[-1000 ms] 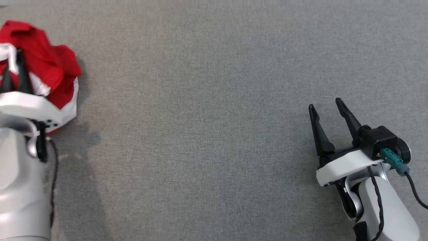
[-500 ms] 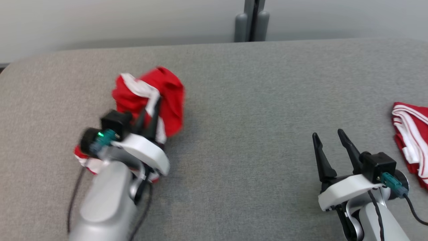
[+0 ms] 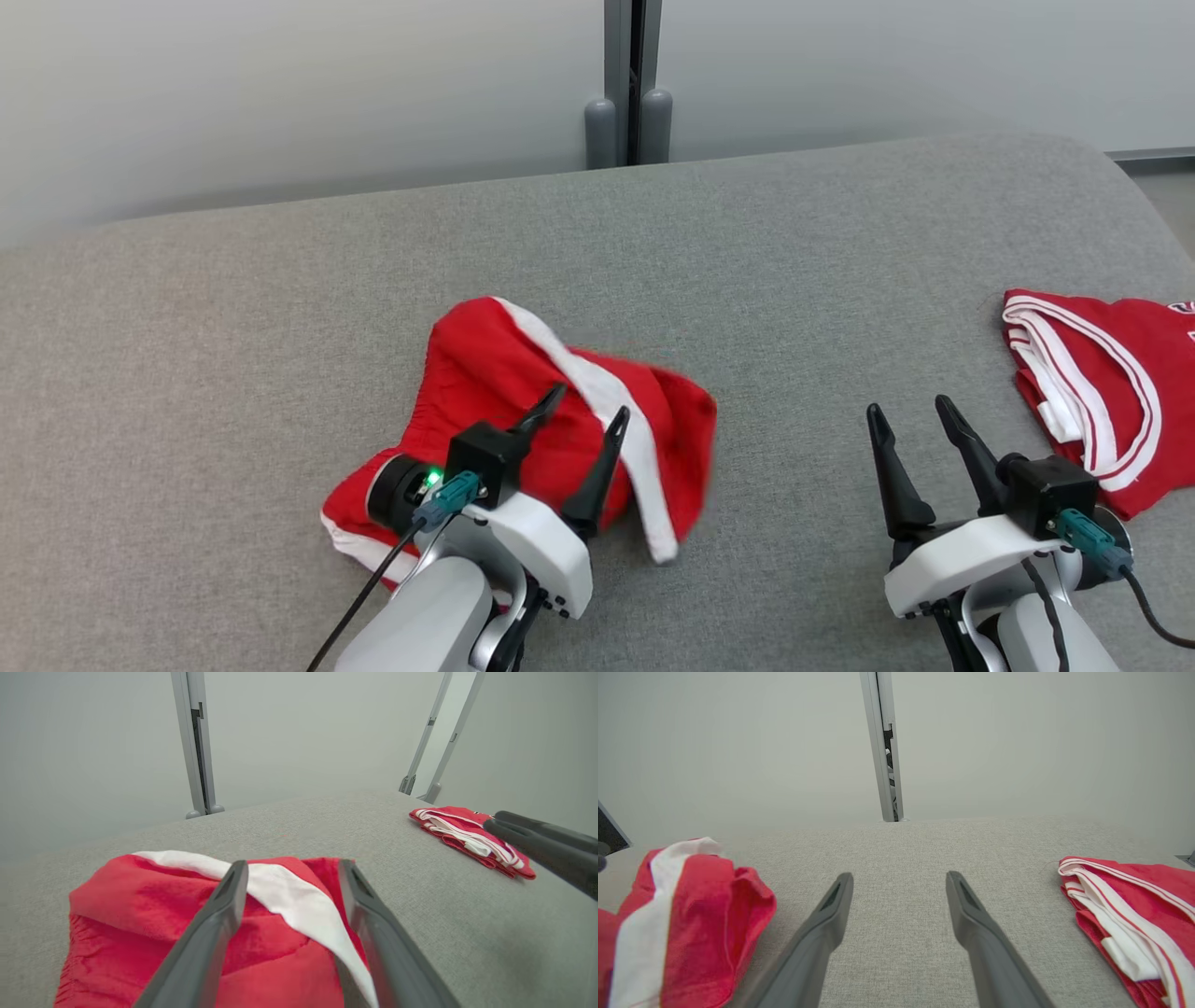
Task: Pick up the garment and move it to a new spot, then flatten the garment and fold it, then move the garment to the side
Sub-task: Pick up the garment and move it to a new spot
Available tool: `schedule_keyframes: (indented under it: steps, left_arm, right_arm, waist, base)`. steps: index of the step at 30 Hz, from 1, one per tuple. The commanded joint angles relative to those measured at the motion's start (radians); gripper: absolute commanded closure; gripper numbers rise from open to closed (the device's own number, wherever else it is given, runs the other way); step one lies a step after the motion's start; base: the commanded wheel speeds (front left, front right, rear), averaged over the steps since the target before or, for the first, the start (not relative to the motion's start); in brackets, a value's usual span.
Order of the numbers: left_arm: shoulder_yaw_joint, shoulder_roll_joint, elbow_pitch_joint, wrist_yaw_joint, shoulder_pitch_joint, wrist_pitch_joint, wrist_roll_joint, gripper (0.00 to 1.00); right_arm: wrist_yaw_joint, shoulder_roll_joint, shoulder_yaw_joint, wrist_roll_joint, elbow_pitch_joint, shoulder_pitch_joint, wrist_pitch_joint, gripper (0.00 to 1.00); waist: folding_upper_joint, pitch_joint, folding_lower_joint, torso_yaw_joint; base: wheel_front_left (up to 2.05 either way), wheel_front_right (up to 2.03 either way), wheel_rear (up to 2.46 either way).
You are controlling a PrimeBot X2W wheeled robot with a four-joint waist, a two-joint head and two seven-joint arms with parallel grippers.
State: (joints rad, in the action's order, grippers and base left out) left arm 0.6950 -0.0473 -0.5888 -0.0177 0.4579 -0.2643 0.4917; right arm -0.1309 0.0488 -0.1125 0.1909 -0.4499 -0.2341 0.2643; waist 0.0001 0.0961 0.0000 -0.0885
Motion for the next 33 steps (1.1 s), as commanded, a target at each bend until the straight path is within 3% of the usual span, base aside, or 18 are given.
schedule_keyframes:
  steps: [1, 5, 13, 25, 33]
  left_arm:
    - [-0.010, -0.007, -0.007, -0.013, -0.017, 0.000, 0.000, 0.00]
    - [-0.077, -0.006, -0.016, -0.037, -0.052, 0.000, -0.026, 0.00]
    - [-0.318, -0.037, 0.041, -0.066, -0.213, 0.000, -0.099, 0.00]
    - [-0.597, -0.031, 0.152, -0.063, -0.441, 0.000, -0.201, 0.00]
    - [-0.717, -0.015, 0.165, -0.038, -0.539, 0.000, -0.260, 0.00]
  right_arm:
    - [0.000, 0.005, 0.000, 0.007, 0.001, 0.015, 0.000, 0.00]
    - [0.000, 0.005, 0.006, 0.005, -0.001, 0.023, 0.000, 0.00]
    - [0.000, 0.005, 0.002, 0.008, 0.005, 0.065, 0.000, 0.00]
    - [0.000, 0.005, -0.028, 0.020, -0.006, 0.112, 0.000, 0.00]
    - [0.000, 0.005, -0.048, 0.021, -0.021, 0.146, 0.000, 0.00]
  waist:
    - [-0.0001, -0.010, 0.0000, -0.001]
    - [-0.0001, -0.035, 0.0000, 0.005]
    - [-0.0001, -0.085, 0.0000, 0.035]
    - [-0.0001, -0.128, 0.0000, 0.074]
    - [-0.0001, -0.143, 0.0000, 0.075]
  base:
    - [0.00, 0.00, 0.00]
    - [0.00, 0.00, 0.00]
    - [0.00, 0.00, 0.00]
    - [0.00, 0.00, 0.00]
    - [0.00, 0.00, 0.00]
